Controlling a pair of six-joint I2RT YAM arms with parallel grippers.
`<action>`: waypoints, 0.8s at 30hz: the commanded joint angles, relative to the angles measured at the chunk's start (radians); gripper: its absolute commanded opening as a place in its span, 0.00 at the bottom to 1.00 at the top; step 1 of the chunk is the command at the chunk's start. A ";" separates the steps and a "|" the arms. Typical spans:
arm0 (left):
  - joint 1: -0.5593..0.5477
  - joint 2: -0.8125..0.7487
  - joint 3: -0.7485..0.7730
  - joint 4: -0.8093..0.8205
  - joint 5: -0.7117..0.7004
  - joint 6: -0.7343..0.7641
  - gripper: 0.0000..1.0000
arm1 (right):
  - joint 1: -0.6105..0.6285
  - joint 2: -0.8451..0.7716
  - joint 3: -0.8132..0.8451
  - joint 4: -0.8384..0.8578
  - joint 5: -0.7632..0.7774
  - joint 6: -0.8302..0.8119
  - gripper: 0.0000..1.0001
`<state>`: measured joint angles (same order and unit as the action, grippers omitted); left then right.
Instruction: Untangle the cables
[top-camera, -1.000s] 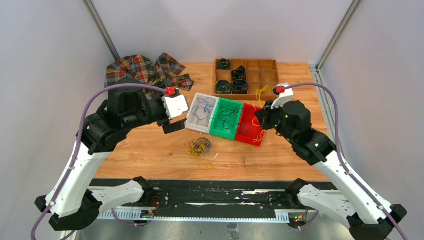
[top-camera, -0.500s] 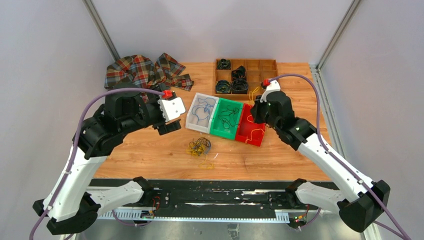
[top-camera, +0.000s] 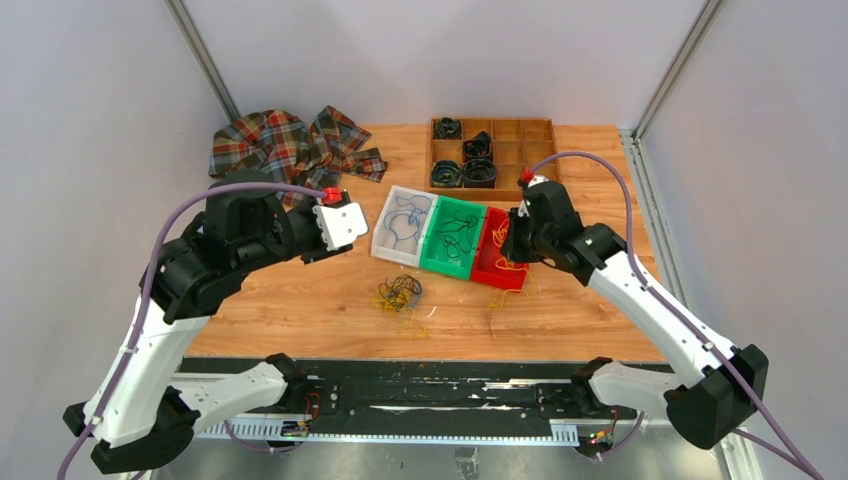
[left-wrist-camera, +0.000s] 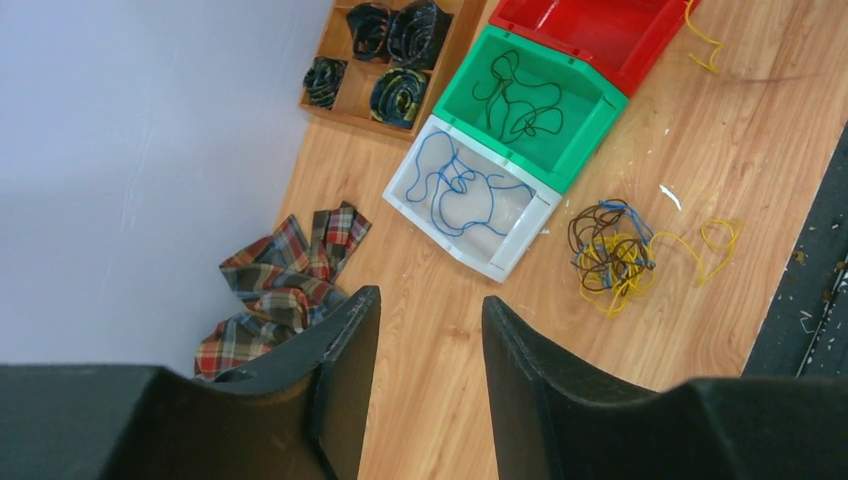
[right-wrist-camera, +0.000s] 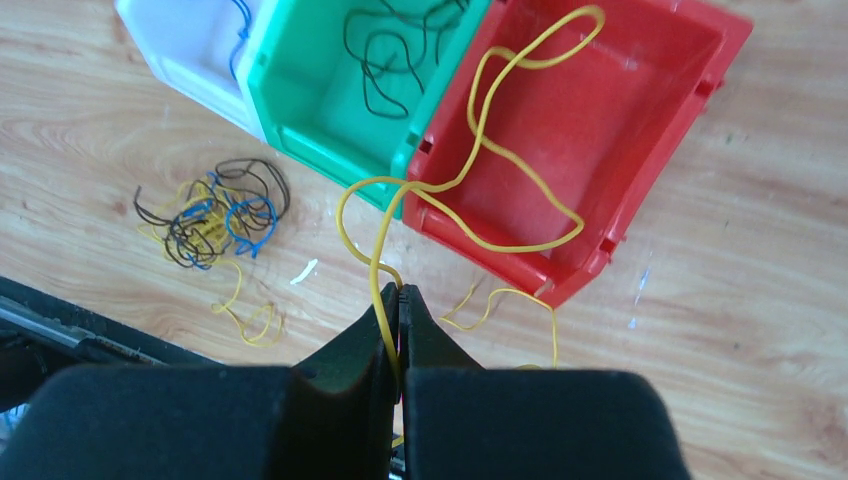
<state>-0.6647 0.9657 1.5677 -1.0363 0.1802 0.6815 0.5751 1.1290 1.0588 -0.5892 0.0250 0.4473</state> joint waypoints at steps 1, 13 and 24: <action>-0.007 -0.013 0.011 -0.001 0.015 0.012 0.44 | -0.069 0.053 0.058 -0.118 -0.127 0.035 0.01; -0.007 -0.033 0.008 0.000 0.011 0.022 0.44 | -0.169 0.364 0.231 -0.282 -0.251 0.014 0.01; -0.007 -0.032 0.017 -0.001 0.010 0.018 0.64 | -0.168 0.502 0.345 -0.285 -0.057 0.017 0.17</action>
<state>-0.6647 0.9401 1.5677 -1.0374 0.1799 0.7013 0.4183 1.6112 1.3437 -0.8486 -0.0914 0.4717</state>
